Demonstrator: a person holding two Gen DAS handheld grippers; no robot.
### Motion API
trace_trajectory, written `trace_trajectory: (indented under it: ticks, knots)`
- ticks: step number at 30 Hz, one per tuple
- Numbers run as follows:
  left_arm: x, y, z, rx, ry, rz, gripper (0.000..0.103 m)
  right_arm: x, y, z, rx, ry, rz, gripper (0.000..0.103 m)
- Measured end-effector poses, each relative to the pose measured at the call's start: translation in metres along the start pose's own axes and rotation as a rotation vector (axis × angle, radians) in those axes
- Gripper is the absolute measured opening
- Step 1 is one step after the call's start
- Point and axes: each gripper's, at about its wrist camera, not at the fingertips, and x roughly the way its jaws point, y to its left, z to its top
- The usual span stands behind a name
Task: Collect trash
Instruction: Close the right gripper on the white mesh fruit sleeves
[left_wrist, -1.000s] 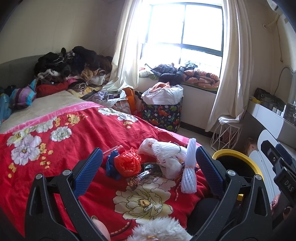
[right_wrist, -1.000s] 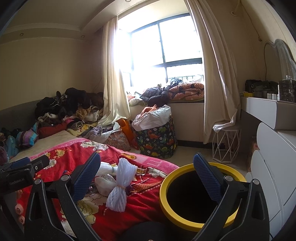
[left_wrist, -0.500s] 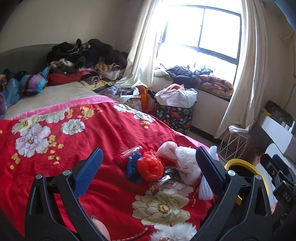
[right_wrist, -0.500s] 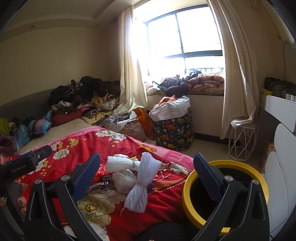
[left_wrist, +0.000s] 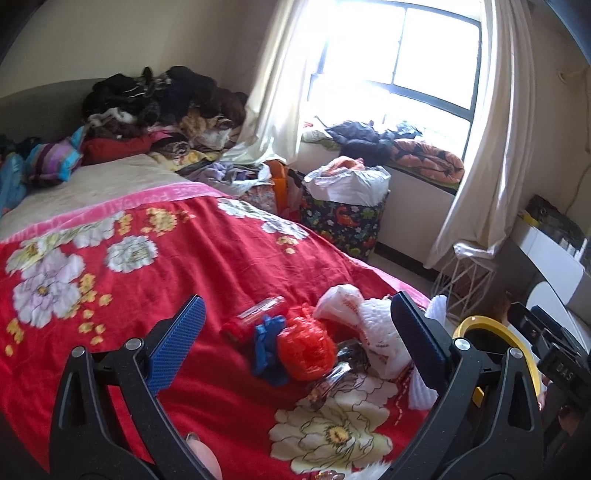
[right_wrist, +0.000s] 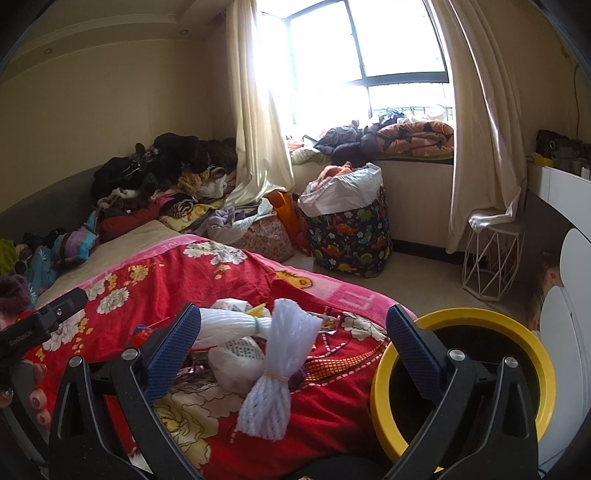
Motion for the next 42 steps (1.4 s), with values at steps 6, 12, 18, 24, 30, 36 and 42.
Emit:
trace_trajectory:
  ticks: [6, 12, 18, 24, 30, 36, 42]
  knots:
    - [0.03, -0.024, 0.008, 0.051, 0.059, -0.076, 0.092, 0.023, -0.024, 0.002, 0.055, 0.075, -0.006, 0.098]
    - [0.069, -0.036, 0.01, 0.052, 0.162, -0.109, 0.092, 0.044, -0.044, -0.003, 0.125, 0.152, 0.016, 0.097]
    - [0.097, -0.041, 0.01, 0.038, 0.244, -0.15, 0.092, 0.067, -0.049, -0.01, 0.155, 0.239, 0.075, 0.097]
    - [0.116, -0.044, 0.009, 0.004, 0.3, -0.206, 0.089, 0.092, -0.04, -0.02, 0.169, 0.319, 0.168, 0.096]
    - [0.134, -0.042, 0.004, -0.072, 0.385, -0.256, 0.076, 0.115, -0.029, -0.024, 0.176, 0.374, 0.244, 0.065]
    - [0.145, -0.047, -0.004, -0.108, 0.451, -0.294, 0.074, 0.114, -0.03, -0.027, 0.187, 0.371, 0.287, 0.031]
    - [0.151, -0.05, -0.005, -0.14, 0.475, -0.297, 0.046, 0.107, -0.038, -0.027, 0.225, 0.364, 0.307, 0.02]
